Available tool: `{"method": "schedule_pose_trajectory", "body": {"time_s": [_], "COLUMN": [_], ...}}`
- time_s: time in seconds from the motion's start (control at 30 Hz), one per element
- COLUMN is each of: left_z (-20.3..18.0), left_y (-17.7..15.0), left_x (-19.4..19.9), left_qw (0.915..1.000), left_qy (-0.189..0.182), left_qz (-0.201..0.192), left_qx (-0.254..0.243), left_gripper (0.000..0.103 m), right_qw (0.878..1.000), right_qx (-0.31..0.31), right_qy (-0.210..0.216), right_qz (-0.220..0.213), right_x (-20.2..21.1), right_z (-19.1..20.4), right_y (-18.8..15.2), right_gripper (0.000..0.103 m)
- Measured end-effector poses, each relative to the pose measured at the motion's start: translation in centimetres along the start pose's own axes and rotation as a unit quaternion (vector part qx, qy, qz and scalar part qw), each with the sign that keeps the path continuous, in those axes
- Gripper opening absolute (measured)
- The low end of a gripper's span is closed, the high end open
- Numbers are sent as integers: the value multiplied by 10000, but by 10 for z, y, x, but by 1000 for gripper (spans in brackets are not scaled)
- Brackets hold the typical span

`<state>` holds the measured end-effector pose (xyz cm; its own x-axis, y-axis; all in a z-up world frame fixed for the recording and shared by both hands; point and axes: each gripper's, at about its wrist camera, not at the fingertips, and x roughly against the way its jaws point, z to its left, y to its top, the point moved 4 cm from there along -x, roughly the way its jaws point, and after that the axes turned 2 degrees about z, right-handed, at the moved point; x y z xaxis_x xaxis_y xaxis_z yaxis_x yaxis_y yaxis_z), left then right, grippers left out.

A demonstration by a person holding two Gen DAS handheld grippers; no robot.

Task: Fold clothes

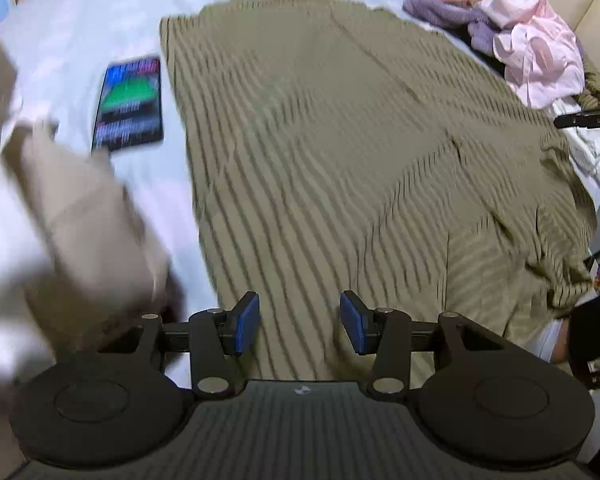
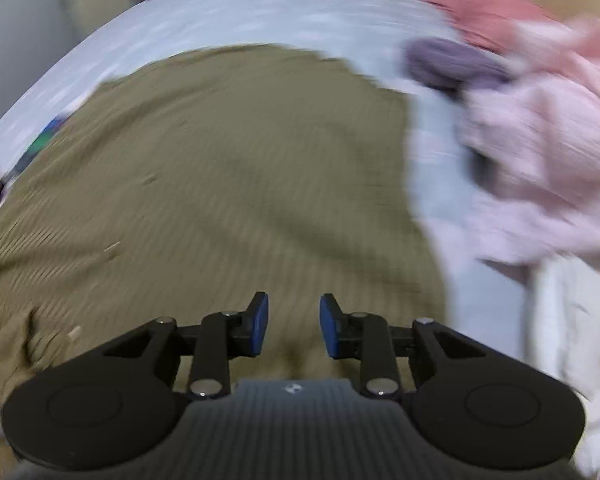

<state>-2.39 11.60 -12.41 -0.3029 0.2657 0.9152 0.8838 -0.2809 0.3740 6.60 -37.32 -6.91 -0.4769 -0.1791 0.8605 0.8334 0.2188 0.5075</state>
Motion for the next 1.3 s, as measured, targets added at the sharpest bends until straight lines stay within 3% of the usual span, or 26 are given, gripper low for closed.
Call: {"method": "schedule_pose_trajectory", "body": {"time_s": [0.13, 0.3, 0.43, 0.6, 0.7, 0.73, 0.8, 0.93, 0.97, 1.07, 1.17, 1.27, 1.3], "left_z": [0, 7, 14, 21, 21, 20, 21, 24, 24, 23, 21, 17, 14], "left_y": [-21, -37, -50, -58, -60, -61, -63, -64, -64, -64, -64, -62, -60], "left_x": [-4, -4, -5, -8, -11, -11, -11, -8, -8, -9, -9, -4, -1], "left_qw": [9994, 9983, 9965, 9945, 9939, 9941, 9944, 9941, 9941, 9940, 9944, 9965, 9972], "left_qy": [6, -126, -290, -514, -568, -558, -554, -588, -596, -595, -562, -456, -429], "left_qz": [336, 473, 568, 566, 587, 591, 584, 556, 556, 574, 568, 457, 413], "left_qx": [53, 331, 548, 714, 741, 713, 683, 717, 721, 722, 693, 526, 446], "left_gripper": [43, 43, 43, 43, 43, 43, 43, 43, 43, 43, 43, 43, 43], "right_qw": [9941, 9708, 9420, 8973, 8683, 8597, 8441, 8156, 8100, 8044, 7967, 8273, 8422], "right_qx": [914, 2035, 2820, 3720, 4326, 4563, 4884, 4829, 4787, 4717, 4563, 4316, 4253], "right_qy": [588, 1260, 1800, 2332, 2361, 2213, 1999, 2822, 2992, 3137, 3410, 3226, 2982], "right_qz": [52, 161, 271, 454, 560, 609, 947, 1481, 1589, 1792, 2018, 1589, 1443], "right_x": [0, -1, 2, 1, -4, -7, -16, -3, 1, 5, 11, 21, 20], "right_z": [75, 167, 236, 311, 337, 343, 347, 347, 347, 342, 335, 319, 310], "right_y": [3, -2, -19, -56, -83, -92, -109, -123, -125, -132, -124, -97, -88], "right_gripper": [41, 45, 47, 52, 52, 49, 5, 3, 9, 55, 55, 55, 55]}}
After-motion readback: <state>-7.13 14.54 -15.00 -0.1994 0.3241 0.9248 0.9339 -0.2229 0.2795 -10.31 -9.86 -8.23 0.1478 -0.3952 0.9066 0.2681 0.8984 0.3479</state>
